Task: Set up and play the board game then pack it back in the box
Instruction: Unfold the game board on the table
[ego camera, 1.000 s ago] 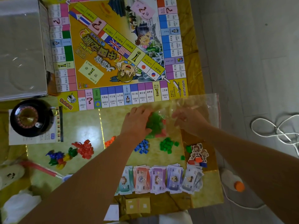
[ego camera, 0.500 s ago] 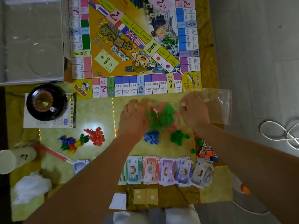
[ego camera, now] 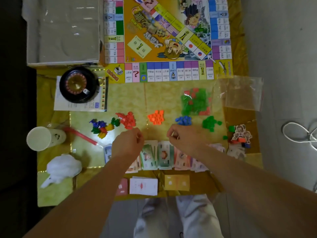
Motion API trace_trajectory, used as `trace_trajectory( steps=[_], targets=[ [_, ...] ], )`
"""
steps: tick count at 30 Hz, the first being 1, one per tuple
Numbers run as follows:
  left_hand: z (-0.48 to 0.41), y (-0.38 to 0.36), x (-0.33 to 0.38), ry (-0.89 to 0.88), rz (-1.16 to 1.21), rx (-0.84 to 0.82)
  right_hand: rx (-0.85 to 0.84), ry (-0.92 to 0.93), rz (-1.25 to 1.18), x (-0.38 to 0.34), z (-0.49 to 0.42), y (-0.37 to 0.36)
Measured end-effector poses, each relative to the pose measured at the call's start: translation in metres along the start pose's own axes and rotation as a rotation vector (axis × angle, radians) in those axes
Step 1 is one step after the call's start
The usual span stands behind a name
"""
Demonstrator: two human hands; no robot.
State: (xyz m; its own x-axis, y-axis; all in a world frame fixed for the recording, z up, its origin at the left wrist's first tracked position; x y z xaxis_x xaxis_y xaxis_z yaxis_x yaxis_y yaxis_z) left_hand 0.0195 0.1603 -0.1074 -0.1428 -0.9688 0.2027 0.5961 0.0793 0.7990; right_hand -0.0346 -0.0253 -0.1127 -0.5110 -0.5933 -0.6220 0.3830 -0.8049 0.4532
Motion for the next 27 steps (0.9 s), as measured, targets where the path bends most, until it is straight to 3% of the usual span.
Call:
trace_trajectory(
  steps=[8, 13, 17, 27],
  targets=[
    [0.045, -0.03, -0.055, 0.06, 0.022, -0.121, -0.046, -0.037, 0.02, -0.014, 0.017, -0.071],
    [0.065, -0.044, -0.07, 0.046, 0.005, -0.111, -0.179, 0.045, 0.113, -0.017, 0.04, -0.109],
    [0.072, -0.05, -0.076, 0.067, -0.016, -0.111, -0.153, 0.077, 0.195, -0.014, 0.052, -0.117],
    [0.057, -0.043, -0.108, 0.292, 0.172, 0.233, -0.021, 0.138, 0.111, -0.037, 0.017, -0.121]
  ],
)
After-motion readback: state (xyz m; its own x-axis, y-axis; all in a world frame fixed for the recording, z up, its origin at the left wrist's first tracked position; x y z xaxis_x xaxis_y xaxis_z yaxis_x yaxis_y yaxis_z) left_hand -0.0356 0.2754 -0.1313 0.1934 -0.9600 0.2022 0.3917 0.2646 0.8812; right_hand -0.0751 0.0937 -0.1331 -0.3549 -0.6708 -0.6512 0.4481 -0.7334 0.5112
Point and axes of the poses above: each hand's wrist, its own z-axis away from the middle knuckle, its own y-axis out of the back of the hand, x = y × z, the point moved 4 cm from there along -z, towards the middle knuckle, and after that the axes turned 6 degrees about -z, right-handed, at the moved point
